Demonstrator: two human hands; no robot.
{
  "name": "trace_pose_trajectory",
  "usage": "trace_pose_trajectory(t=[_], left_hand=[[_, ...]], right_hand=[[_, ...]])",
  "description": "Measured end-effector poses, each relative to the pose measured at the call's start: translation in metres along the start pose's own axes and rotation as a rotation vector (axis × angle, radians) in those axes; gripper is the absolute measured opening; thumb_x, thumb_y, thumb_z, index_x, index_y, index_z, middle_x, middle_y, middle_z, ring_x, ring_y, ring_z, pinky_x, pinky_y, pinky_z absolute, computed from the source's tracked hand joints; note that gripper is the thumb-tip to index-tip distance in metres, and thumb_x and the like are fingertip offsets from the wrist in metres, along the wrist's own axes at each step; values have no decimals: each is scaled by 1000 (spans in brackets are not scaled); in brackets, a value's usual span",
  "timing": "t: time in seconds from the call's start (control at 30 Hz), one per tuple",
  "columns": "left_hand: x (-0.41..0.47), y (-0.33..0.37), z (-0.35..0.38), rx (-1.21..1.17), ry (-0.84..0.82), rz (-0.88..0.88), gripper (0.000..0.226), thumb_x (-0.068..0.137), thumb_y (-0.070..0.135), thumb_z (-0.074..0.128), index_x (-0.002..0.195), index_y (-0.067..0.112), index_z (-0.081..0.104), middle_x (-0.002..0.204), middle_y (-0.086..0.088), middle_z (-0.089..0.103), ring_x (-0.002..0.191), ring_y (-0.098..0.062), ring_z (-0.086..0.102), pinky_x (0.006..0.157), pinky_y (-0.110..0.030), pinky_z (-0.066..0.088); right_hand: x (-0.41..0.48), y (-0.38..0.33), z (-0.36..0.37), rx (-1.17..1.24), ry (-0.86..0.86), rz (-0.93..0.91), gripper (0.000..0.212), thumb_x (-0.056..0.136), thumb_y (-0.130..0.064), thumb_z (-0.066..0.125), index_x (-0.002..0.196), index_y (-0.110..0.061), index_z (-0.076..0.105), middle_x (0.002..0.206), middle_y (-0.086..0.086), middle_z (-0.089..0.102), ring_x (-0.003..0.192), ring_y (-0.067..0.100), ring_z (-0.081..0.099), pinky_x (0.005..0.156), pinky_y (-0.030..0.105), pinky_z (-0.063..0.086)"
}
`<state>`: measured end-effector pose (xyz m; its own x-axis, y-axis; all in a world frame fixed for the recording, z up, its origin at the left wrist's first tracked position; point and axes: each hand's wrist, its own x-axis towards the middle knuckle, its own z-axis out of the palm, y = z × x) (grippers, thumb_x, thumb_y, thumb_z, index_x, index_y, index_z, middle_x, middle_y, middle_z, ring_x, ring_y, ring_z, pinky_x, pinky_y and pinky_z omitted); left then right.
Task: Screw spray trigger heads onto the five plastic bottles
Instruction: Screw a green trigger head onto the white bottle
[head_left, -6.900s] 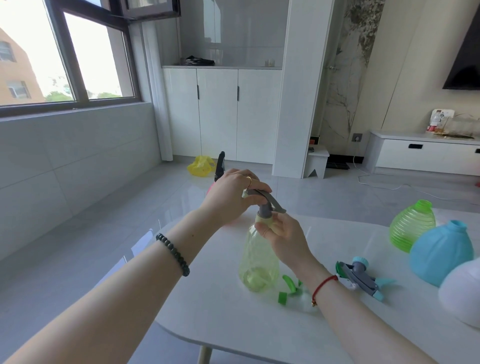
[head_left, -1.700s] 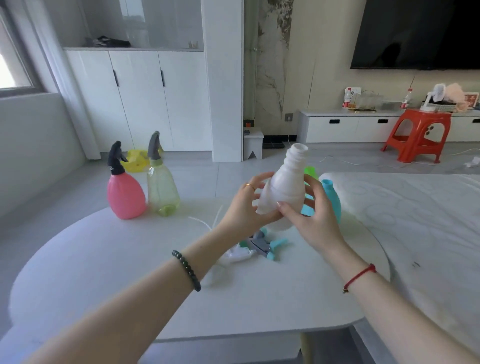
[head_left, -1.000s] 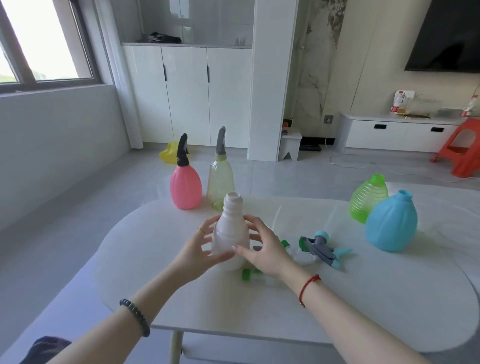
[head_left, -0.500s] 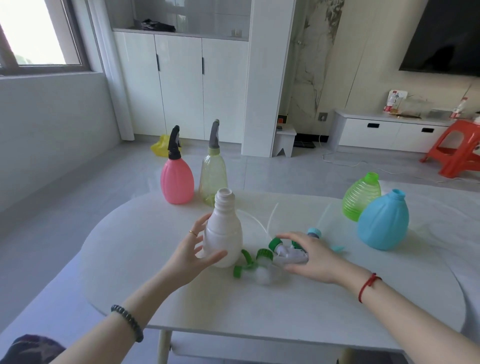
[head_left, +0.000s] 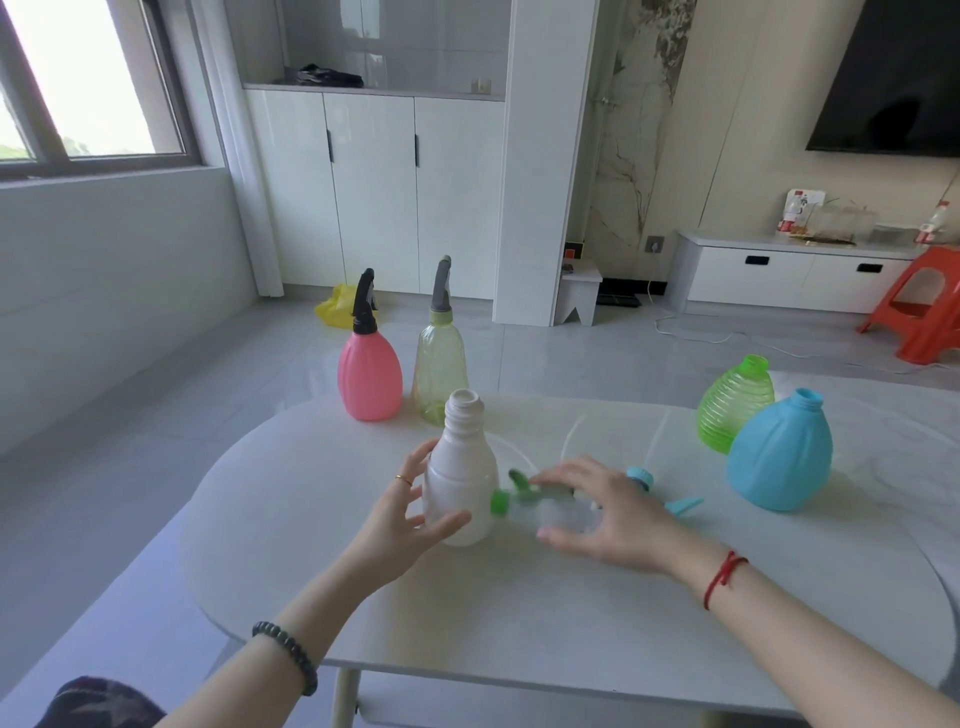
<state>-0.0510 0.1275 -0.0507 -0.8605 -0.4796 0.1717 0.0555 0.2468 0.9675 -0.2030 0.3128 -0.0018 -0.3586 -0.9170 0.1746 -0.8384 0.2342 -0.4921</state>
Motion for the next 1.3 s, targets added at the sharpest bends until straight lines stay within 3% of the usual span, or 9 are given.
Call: trace_pose_trajectory(t=[0.1, 0.17, 0.33, 0.53, 0.83, 1.03, 1.13, 1.2, 1.3], left_hand=[[-1, 0, 3, -18, 15, 9, 70, 78, 12, 70, 117, 54, 29, 121, 24, 44, 114, -9, 48, 74, -15, 53], [-1, 0, 5, -26, 21, 15, 70, 78, 11, 69, 116, 55, 30, 120, 25, 44, 115, -12, 48, 76, -17, 54], [-2, -1, 6, -16, 28, 8, 70, 78, 16, 70, 114, 59, 29, 121, 24, 43, 119, -18, 44, 81, -22, 55], [-2, -4, 7, -13, 25, 14, 70, 77, 17, 71, 116, 59, 30, 127, 17, 44, 121, -17, 45, 84, -25, 54], [-2, -5, 9, -33, 27, 31, 69, 78, 13, 70, 116, 56, 31, 126, 12, 43, 114, -9, 46, 74, -16, 52], [-2, -5, 9, -28, 30, 30, 70, 78, 16, 70, 116, 60, 31, 128, 10, 43, 115, -8, 46, 76, -18, 53], [-2, -5, 10, -15, 37, 24, 71, 78, 16, 70, 117, 57, 29, 128, 12, 41, 113, -4, 45, 76, -18, 54], [-2, -6, 11, -5, 45, 19, 71, 77, 17, 71, 118, 57, 28, 129, 10, 40, 113, -3, 44, 76, -18, 54], [-2, -4, 11, -1, 48, 14, 71, 77, 17, 71, 116, 58, 27, 126, 14, 39, 112, -1, 44, 76, -18, 54]], right_hand=[[10, -19, -39, 507, 303, 46, 42, 62, -56, 56, 95, -31, 59, 95, -13, 60, 90, 2, 56, 84, 19, 46], [23, -39, -70, 862, 444, 20, 36, 68, -53, 52, 92, -26, 60, 89, -4, 61, 83, 9, 57, 83, 27, 51], [44, -98, -124, 1271, 437, -23, 44, 88, -51, 32, 90, -18, 61, 67, -1, 62, 70, 19, 60, 66, 34, 56], [54, -120, -124, 1238, 364, 63, 49, 89, -53, 31, 94, -13, 59, 74, 5, 59, 69, 22, 59, 59, 30, 54], [58, -121, -136, 1201, 485, 37, 48, 90, -53, 30, 90, -15, 59, 67, 3, 56, 59, 20, 55, 60, 31, 54], [69, -108, -100, 933, 376, 65, 45, 87, -59, 30, 96, -26, 58, 75, 2, 55, 65, 16, 54, 68, 33, 52], [71, -95, -62, 659, 272, 64, 64, 65, -71, 36, 113, -32, 51, 84, -1, 58, 71, 8, 57, 70, 22, 51], [71, -86, -39, 609, 253, 72, 58, 67, -59, 54, 113, -24, 55, 89, -3, 65, 74, -1, 58, 69, 12, 46], [73, -80, -20, 576, 237, 126, 25, 75, -22, 72, 98, -17, 64, 96, 2, 70, 86, 12, 63, 74, 21, 46]])
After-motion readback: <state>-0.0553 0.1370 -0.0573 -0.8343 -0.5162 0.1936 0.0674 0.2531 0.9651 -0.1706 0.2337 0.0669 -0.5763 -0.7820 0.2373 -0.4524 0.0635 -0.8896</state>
